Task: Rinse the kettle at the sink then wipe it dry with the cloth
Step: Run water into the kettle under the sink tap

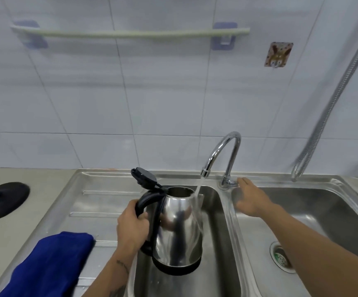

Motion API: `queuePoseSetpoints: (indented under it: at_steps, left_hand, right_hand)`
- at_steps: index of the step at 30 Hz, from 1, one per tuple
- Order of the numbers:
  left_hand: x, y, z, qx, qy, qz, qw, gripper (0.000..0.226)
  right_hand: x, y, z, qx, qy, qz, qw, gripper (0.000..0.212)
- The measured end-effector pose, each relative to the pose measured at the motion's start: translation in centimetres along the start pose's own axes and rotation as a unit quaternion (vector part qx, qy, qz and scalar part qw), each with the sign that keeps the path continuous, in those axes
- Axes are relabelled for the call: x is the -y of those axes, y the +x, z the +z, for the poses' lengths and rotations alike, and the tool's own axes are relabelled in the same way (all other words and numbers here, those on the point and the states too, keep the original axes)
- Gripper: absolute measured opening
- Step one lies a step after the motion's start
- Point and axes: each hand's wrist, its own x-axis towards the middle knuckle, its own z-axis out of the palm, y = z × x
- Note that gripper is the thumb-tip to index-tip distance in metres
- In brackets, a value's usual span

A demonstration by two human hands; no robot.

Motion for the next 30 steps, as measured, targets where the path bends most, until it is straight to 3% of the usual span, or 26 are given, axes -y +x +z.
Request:
queuePoseSetpoints:
  at_steps: [6, 10, 14, 17, 20, 22, 23, 25, 27, 30]
  left_hand:
    - [0.9, 1.3, -0.9, 0.032, -0.034, 0.040, 0.998, 0.032]
    - [0.7, 1.8, -0.3, 0.051, -0.045, 0.077, 0.995, 0.036]
    - [0.3, 1.7, 0.7, 0.065, -0.059, 0.098, 0.991, 0.036]
    - [0.1, 1.6, 0.9, 0.065, -0.064, 0.105, 0.990, 0.035]
    - [0.0, 1.2, 0.7, 0.061, -0.068, 0.103, 0.990, 0.035]
    - [0.2, 0.8, 0.6, 0.057, -0.073, 0.098, 0.991, 0.035]
    - [0.3, 0.6, 0.7, 0.054, -0.078, 0.093, 0.991, 0.035]
    - [0.4, -0.3, 0.5, 0.044, -0.092, 0.085, 0.991, 0.035]
    - [0.2, -0.6, 0.6, 0.043, -0.105, 0.076, 0.991, 0.034]
    - [-0.2, -1.5, 0.5, 0.042, -0.125, 0.069, 0.989, 0.035]
  right_hand:
    - [1.0, 0.5, 1.2, -0.019, -0.030, 0.040, 0.999, 0.060]
    - [0.3, -0.7, 4.6, 0.030, -0.080, 0.066, 0.994, 0.065]
    - [-0.8, -1.4, 6.6, 0.022, -0.090, 0.043, 0.995, 0.077]
    - [-1.2, -1.0, 5.8, 0.053, -0.019, 0.060, 0.997, 0.084]
    - [-0.3, -1.9, 4.8, 0.043, 0.089, 0.068, 0.993, 0.071]
    - [0.7, -3.3, 4.4, 0.010, 0.240, 0.085, 0.967, 0.062]
    - [1.3, -4.2, 4.1, 0.022, 0.336, 0.092, 0.937, 0.058]
    - [2.4, -6.6, 3.8, 0.100, 0.500, 0.083, 0.856, 0.053]
    - [3.2, -8.1, 4.3, 0.187, 0.558, 0.065, 0.806, 0.056]
    - [3.9, -9.1, 5.6, 0.201, 0.532, 0.057, 0.821, 0.080]
